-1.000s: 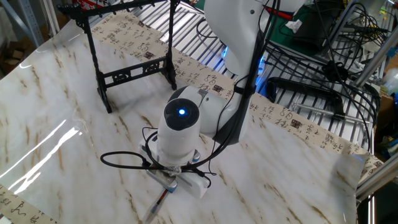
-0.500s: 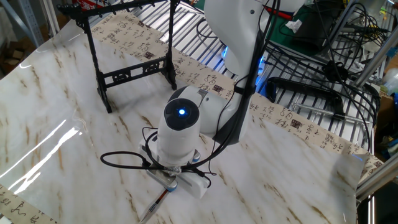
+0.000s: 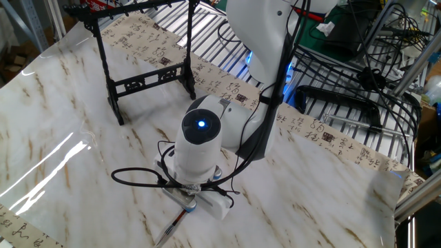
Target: Place the brush on the pen rack
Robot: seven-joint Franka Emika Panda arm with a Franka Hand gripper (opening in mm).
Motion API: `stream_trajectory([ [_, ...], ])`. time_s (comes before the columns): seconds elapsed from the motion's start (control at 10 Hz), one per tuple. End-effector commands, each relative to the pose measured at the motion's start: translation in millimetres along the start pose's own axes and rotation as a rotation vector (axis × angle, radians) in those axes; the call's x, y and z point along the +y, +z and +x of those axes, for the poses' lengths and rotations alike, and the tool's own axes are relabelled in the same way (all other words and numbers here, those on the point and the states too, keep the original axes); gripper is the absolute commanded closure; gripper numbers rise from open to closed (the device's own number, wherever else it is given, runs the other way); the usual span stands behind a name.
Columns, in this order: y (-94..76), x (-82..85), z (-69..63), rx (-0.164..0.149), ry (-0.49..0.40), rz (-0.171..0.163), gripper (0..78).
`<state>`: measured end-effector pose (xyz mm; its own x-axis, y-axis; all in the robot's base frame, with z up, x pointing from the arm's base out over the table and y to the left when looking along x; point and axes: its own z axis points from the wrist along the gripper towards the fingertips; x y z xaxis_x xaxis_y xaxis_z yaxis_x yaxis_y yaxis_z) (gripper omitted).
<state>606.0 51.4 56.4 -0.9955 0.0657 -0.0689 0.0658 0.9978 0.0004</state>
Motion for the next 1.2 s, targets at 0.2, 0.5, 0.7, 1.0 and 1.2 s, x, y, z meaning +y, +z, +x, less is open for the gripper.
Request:
stream_trajectory([
  [0.2, -19.6, 7.4, 2.1, 0.032, 0.044, 0.005, 76.4],
  [0.5, -32.4, 8.1, 3.2, 0.053, 0.042, 0.016, 76.4],
  [0.7, -45.5, 7.5, 5.7, 0.086, 0.035, 0.029, 76.4],
  [1.0, -65.0, 4.2, 12.3, 0.129, 0.011, 0.048, 76.4],
  [1.2, -75.4, 1.0, 17.2, 0.155, -0.003, 0.059, 76.4],
])
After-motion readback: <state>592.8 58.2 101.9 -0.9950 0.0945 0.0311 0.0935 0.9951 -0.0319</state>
